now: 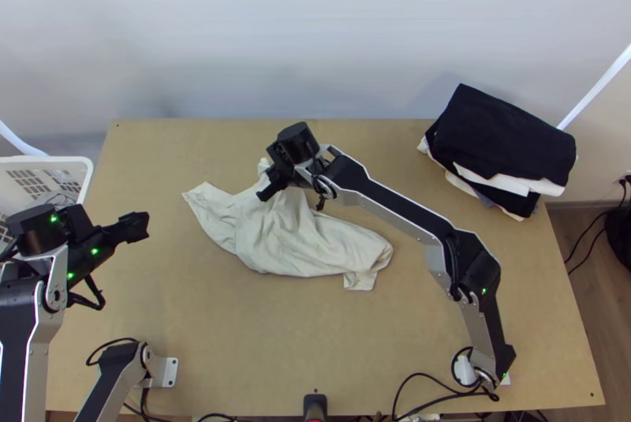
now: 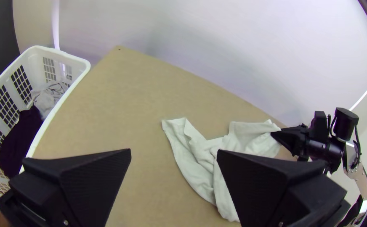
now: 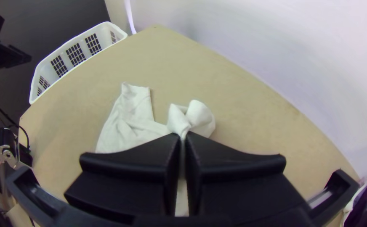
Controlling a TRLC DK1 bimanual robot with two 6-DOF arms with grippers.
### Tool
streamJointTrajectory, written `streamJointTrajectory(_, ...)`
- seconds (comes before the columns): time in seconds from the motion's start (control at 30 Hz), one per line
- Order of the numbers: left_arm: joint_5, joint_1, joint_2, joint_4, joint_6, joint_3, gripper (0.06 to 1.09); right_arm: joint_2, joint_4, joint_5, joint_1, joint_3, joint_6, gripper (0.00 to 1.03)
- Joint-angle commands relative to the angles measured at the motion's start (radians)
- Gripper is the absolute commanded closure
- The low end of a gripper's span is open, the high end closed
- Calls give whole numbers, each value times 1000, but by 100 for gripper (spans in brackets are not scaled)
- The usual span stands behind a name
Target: Fold the t-shirt
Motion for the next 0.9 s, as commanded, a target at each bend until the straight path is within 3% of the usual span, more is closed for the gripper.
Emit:
streamJointTrajectory(0.0,14,-9,30,22,-3,-28,10,-59,20,44,-11,-25,16,100)
streamJointTrajectory(0.27,9,-68,100,186,64,-115,10,-265,46,65,-80,-177,36,100)
streamJointTrajectory(0.57,-11,-137,335,208,112,-25,10,-469,63,65,-146,-344,36,100)
streamJointTrajectory(0.87,-77,-339,561,226,75,118,10,-561,100,65,-167,-454,37,100)
